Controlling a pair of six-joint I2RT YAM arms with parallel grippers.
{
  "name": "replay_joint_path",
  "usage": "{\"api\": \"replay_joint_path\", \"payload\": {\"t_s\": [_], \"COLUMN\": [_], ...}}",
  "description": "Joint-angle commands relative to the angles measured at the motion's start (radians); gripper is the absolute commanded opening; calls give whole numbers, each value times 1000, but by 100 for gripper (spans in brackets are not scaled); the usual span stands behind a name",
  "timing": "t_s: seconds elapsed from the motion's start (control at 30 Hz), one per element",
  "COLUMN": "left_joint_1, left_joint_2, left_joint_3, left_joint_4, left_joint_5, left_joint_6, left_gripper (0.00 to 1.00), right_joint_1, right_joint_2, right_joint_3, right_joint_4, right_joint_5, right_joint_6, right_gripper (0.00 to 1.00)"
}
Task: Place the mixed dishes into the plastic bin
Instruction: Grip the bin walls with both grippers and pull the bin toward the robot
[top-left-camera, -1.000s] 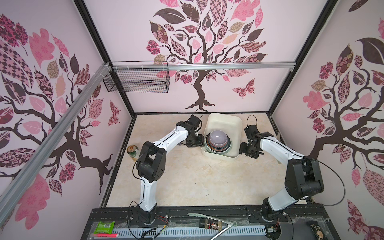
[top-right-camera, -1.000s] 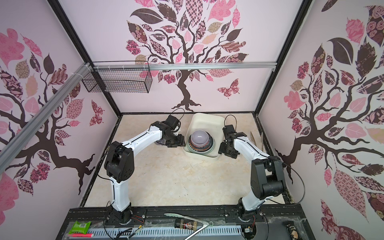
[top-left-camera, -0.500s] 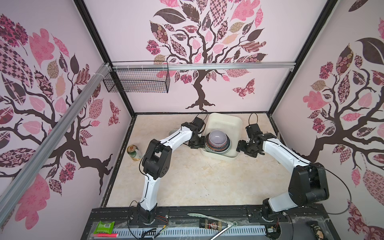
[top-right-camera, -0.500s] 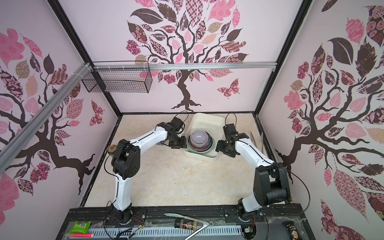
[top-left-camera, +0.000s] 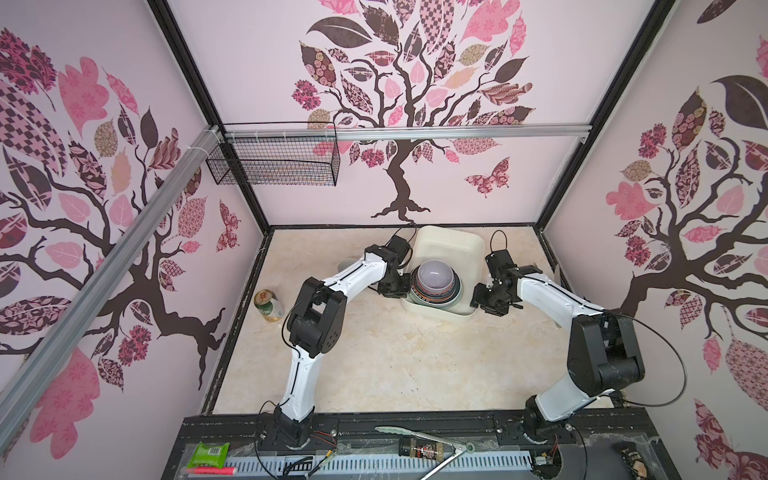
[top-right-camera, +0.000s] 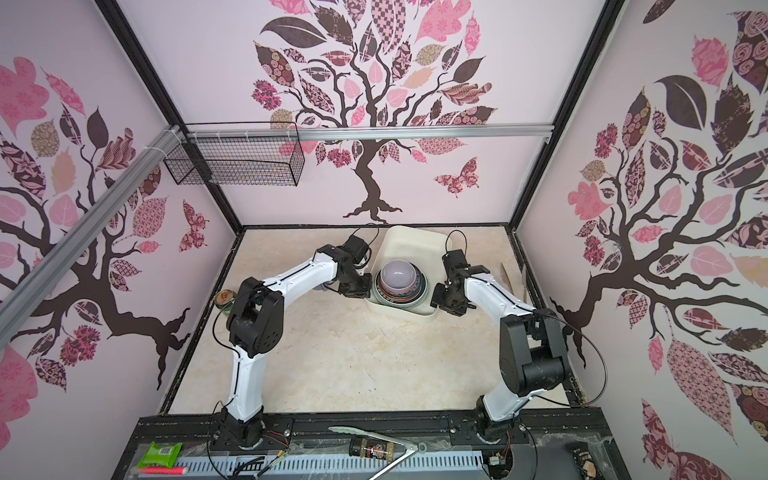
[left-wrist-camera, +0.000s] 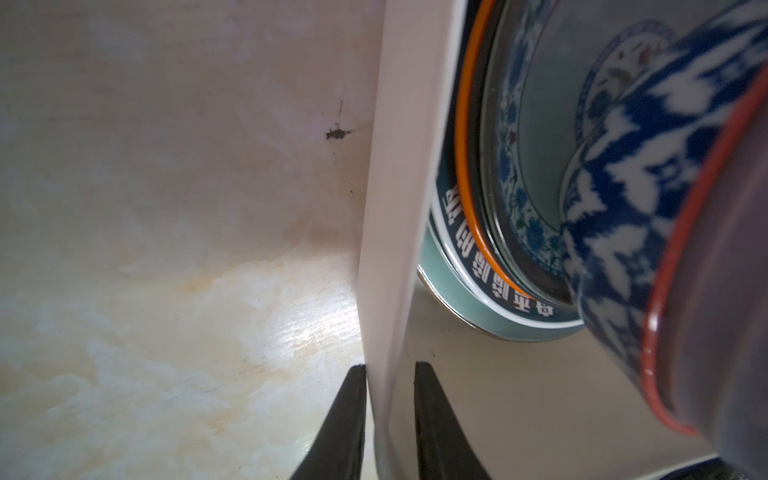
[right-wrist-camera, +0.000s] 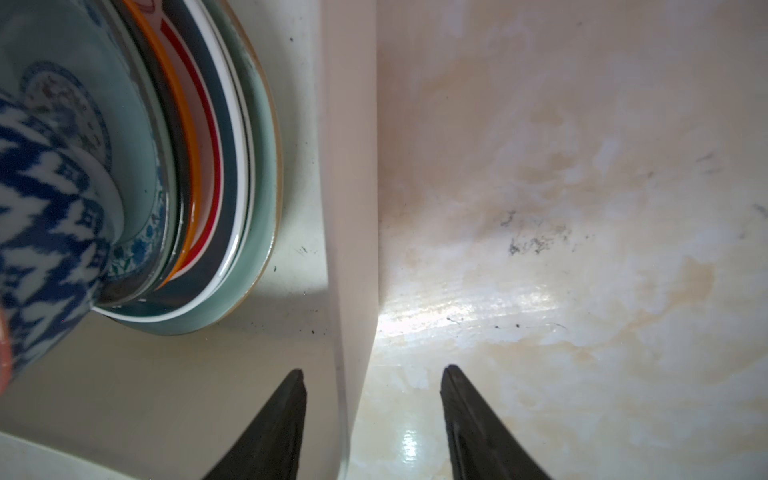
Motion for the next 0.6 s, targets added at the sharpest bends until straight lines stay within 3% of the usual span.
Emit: {"api": "replay_joint_path", "payload": {"t_s": [0.0,0.23,0.57], "left_joint_1": [-9,-19,-35], "left_joint_2": [-11,-69,-192], "left_joint_3": [4,-109,-299], "left_joint_4": [-3,18,55], "left_joint_5": [-13,-18,-21], "left_joint_6": [8,5,-14], "left_gripper": [21,17,13], "right_joint_1": [11,45,92], "right_joint_2": [18,3,-73], "right_joint_3": [25,-12,-93], "right_joint_4": [-16,-12,-8], "right_joint_5": [-3,1,13], "right_joint_6": [-2,3,46], "right_gripper": [51,44,42]}}
